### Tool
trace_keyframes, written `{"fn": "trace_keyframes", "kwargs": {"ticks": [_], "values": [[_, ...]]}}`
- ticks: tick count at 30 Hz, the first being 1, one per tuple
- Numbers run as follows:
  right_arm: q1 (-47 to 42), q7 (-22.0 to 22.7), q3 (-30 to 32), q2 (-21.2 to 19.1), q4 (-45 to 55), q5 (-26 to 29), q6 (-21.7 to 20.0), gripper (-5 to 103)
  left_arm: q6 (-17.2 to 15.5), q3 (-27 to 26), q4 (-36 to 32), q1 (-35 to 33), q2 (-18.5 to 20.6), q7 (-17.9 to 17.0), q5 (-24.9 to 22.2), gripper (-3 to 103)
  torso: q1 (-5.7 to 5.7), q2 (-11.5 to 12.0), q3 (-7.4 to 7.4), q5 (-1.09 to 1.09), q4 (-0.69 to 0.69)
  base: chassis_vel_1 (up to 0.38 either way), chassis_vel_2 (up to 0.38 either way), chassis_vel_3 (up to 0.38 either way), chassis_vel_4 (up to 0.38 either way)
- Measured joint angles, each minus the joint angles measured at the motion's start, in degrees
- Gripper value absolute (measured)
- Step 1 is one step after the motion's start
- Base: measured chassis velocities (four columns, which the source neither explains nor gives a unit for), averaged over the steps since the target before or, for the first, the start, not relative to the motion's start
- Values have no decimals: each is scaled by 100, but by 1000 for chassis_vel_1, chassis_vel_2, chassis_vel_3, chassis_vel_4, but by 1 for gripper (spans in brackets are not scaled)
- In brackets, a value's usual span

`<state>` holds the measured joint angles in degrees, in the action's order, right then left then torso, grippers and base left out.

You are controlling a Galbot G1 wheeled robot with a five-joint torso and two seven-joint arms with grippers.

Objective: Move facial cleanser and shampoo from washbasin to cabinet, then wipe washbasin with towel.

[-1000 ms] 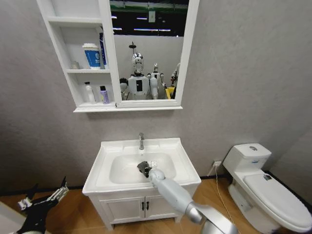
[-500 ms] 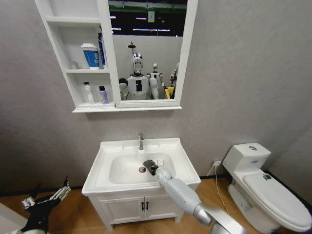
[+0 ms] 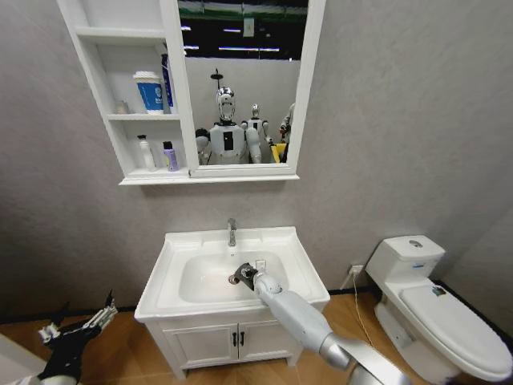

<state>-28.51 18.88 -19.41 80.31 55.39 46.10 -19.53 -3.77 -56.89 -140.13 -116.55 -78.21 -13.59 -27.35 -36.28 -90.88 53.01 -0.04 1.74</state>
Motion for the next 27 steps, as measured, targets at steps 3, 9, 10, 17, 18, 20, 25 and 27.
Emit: {"fn": "trace_keyframes", "kwargs": {"ticks": [3,9,10,17,18,20,25,27], "values": [[128,-145,-123,-34,-112,154,-190,73,16,1,-1,9,-35,3,15,96,0,0,0,0,0,0,0,0,0],[319,-363,-404,-195,-154,354,-406,69,31,-21,11,87,-100,7,-2,96,0,0,0,0,0,0,0,0,0],[319,-363,-404,-195,-154,354,-406,69,31,-21,11,87,-100,7,-2,96,0,0,0,0,0,0,0,0,0],[538,-620,-707,-449,-66,509,-552,65,47,56,63,153,-176,12,18,96,0,0,0,0,0,0,0,0,0],[569,-722,-741,-507,-26,510,-577,67,51,72,77,161,-184,14,25,96,0,0,0,1,0,0,0,0,0],[594,-915,-743,-596,41,536,-620,73,56,83,92,170,-187,16,36,96,0,0,0,0,0,0,0,0,0],[592,-1249,-725,-767,172,657,-691,86,60,99,100,176,-187,16,45,96,0,0,0,0,1,0,0,0,0],[587,-1521,-708,-865,248,756,-797,90,64,132,106,181,-194,16,72,96,0,0,0,1,1,0,0,0,0]]}}
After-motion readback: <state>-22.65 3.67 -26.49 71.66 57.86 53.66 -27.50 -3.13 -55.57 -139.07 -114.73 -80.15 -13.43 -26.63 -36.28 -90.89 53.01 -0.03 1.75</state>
